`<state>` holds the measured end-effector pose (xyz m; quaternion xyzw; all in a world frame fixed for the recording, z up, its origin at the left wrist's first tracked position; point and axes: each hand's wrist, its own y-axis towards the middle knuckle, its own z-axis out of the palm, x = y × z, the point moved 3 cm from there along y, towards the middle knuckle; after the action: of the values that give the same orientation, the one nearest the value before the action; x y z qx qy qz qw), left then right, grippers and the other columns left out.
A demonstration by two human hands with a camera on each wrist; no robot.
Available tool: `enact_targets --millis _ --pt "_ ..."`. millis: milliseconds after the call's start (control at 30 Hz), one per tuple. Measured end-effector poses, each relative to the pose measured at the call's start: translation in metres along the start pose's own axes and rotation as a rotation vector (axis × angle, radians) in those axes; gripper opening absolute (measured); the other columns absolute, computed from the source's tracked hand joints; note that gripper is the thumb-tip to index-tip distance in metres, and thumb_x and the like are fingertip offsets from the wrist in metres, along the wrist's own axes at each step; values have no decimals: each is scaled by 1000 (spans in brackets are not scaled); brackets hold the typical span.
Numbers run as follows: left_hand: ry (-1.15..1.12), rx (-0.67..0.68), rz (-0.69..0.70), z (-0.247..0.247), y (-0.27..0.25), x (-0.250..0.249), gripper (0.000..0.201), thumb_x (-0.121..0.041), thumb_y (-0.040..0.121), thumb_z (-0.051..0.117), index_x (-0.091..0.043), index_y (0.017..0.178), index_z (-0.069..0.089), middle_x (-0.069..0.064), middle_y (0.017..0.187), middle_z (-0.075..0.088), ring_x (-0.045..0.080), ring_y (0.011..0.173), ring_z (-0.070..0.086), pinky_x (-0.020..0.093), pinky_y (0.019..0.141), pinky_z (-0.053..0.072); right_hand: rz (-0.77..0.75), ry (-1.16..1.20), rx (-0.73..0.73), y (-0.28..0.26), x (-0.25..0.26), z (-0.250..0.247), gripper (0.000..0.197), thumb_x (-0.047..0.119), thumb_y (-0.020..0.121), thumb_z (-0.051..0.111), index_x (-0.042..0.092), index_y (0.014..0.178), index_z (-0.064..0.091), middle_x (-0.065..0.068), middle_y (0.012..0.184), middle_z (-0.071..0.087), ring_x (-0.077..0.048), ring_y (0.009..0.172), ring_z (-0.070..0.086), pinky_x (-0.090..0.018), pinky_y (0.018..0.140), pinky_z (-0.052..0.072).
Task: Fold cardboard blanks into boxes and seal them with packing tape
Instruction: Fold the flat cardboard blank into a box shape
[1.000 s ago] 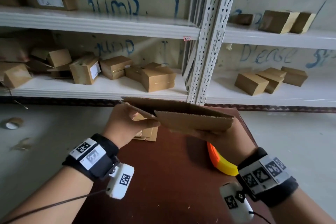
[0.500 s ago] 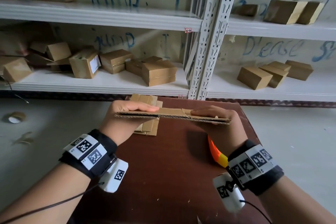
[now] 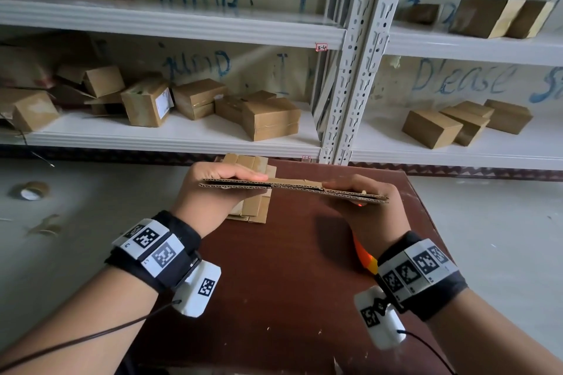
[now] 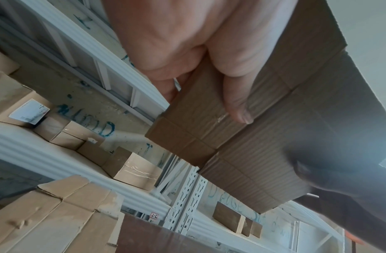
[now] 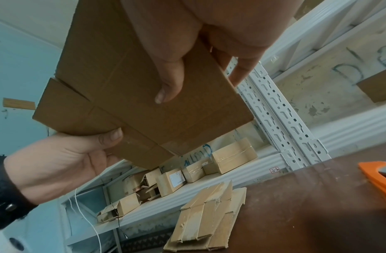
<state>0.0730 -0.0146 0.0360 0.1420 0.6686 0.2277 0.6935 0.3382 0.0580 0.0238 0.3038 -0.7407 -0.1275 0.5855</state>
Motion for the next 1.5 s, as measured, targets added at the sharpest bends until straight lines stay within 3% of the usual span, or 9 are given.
enact_targets --millis 133,233,367,533,733,833,900,1267,1500 --pt "91 24 64 0 0 -1 28 -33 68 91 -15 88 84 23 97 77 44 97 74 52 91 58 3 -7 4 2 -1 -2 23 -3 74 89 8 93 83 4 84 80 -3 78 73 -14 75 52" --pt "80 35 58 -3 0 -1 20 -23 67 87 -13 84 84 20 94 78 40 94 74 52 88 58 10 -55 -4 0 0 -2 22 -2 75 89 12 91 84 7 84 80 -3 79 74 -14 74 53" --pt "89 18 61 -2 0 -1 15 -28 66 88 -22 80 84 18 92 79 41 93 75 59 89 58 17 -92 -12 -4 0 -2 23 -2 76 88 16 90 84 12 84 80 -2 82 74 -15 75 53" --pt "26 13 39 -1 0 -1 32 -48 64 93 -21 79 84 19 92 78 40 93 75 52 88 60 13 -96 -25 -5 3 -2 23 -4 76 87 13 91 84 10 84 80 -1 81 74 -12 75 52" --pt "107 5 47 -4 1 4 16 -17 66 90 -10 78 83 19 91 79 37 91 76 44 87 61 63 -53 -1 -7 5 -2 23 -5 78 86 14 91 84 16 89 80 1 82 75 -9 75 52" --pt "73 9 37 -2 1 3 23 5 67 84 4 89 78 19 89 79 29 87 78 31 82 61 67 -71 -2 -6 6 -1 24 -4 77 86 15 92 85 14 88 81 0 83 75 -11 77 54" --pt "81 -3 30 -2 2 5 23 11 68 81 6 90 77 20 89 78 30 87 78 32 82 61 83 -68 -7 -6 6 -1 22 -1 78 87 15 93 85 13 88 81 0 83 75 -12 78 54" --pt "206 -7 29 -5 1 8 18 -21 67 93 -28 80 84 11 90 80 36 91 76 56 92 58 91 -50 -5 -7 3 2 23 0 78 87 20 89 83 9 87 80 -7 85 75 -26 80 58" --pt "294 -12 14 -6 0 8 17 -25 68 93 -30 82 84 5 90 81 30 90 77 61 90 58 69 -63 1 -7 1 4 27 2 77 89 26 88 82 12 87 80 -9 85 75 -29 80 59"
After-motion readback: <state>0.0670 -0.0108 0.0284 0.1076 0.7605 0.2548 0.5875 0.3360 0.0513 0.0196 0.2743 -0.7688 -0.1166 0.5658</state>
